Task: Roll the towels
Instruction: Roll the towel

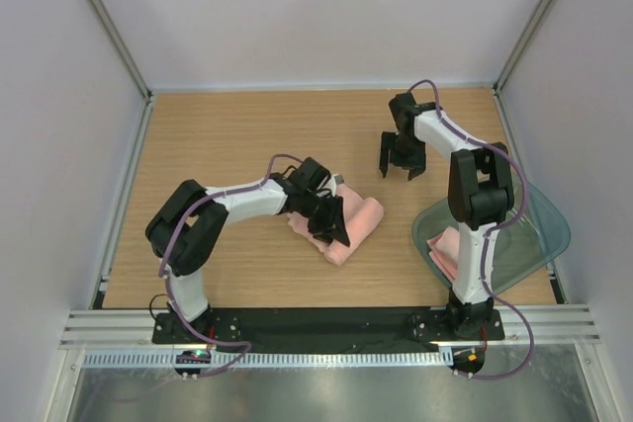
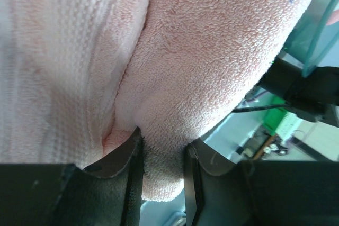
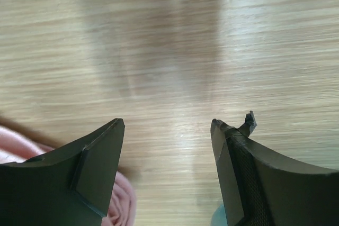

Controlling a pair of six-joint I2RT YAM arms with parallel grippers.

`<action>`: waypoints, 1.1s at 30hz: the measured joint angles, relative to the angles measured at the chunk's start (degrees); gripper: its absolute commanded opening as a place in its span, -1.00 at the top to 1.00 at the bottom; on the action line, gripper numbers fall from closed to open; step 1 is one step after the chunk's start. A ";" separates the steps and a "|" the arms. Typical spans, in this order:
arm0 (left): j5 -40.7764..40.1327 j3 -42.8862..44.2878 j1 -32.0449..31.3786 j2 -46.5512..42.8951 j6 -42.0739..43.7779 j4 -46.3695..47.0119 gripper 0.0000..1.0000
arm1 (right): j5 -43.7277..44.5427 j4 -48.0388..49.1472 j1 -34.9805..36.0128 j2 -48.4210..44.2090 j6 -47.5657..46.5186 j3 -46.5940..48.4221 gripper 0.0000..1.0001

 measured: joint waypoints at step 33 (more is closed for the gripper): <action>19.96 -3.52 24.61 9.38 -11.96 10.40 0.82 | -36.79 36.04 5.84 -18.10 10.82 -29.83 -0.61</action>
